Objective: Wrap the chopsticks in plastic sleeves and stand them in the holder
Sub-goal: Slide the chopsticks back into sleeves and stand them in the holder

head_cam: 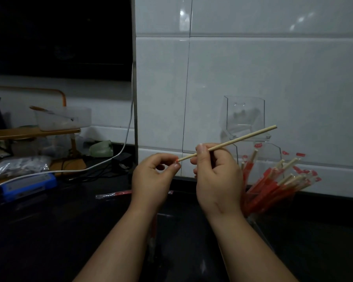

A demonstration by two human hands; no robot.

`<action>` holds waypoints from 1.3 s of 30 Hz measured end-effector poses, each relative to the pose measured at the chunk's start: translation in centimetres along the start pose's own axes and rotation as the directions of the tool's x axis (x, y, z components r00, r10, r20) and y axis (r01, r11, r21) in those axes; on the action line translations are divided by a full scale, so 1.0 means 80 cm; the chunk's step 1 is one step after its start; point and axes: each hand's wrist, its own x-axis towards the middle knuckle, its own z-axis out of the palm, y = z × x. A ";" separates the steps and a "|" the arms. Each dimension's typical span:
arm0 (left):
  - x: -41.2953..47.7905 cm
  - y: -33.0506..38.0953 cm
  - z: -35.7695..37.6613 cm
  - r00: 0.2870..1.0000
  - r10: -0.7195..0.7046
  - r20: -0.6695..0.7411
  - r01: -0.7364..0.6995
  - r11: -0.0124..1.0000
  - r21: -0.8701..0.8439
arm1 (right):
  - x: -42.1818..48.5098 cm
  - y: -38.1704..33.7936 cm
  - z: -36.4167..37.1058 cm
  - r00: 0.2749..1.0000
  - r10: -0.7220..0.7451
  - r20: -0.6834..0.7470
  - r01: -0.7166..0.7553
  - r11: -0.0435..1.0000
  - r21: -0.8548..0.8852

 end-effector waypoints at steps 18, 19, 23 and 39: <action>0.001 -0.009 0.004 0.954 0.294 0.061 -0.297 0.895 0.332 | 0.007 0.001 -0.002 0.993 0.050 -0.110 -0.030 0.983 0.179; 0.001 -0.009 0.004 0.953 0.298 0.059 -0.299 0.892 0.339 | 0.007 -0.001 -0.004 0.989 0.007 -0.148 0.019 0.984 0.177; -0.003 -0.003 0.005 0.947 0.315 0.061 -0.316 0.881 0.352 | 0.003 -0.002 -0.004 0.980 -0.101 -0.174 0.121 0.987 0.109; -0.009 0.010 0.004 0.957 0.290 0.007 -0.283 0.925 0.254 | 0.006 0.011 0.003 0.983 -0.144 -0.116 0.132 0.986 -0.100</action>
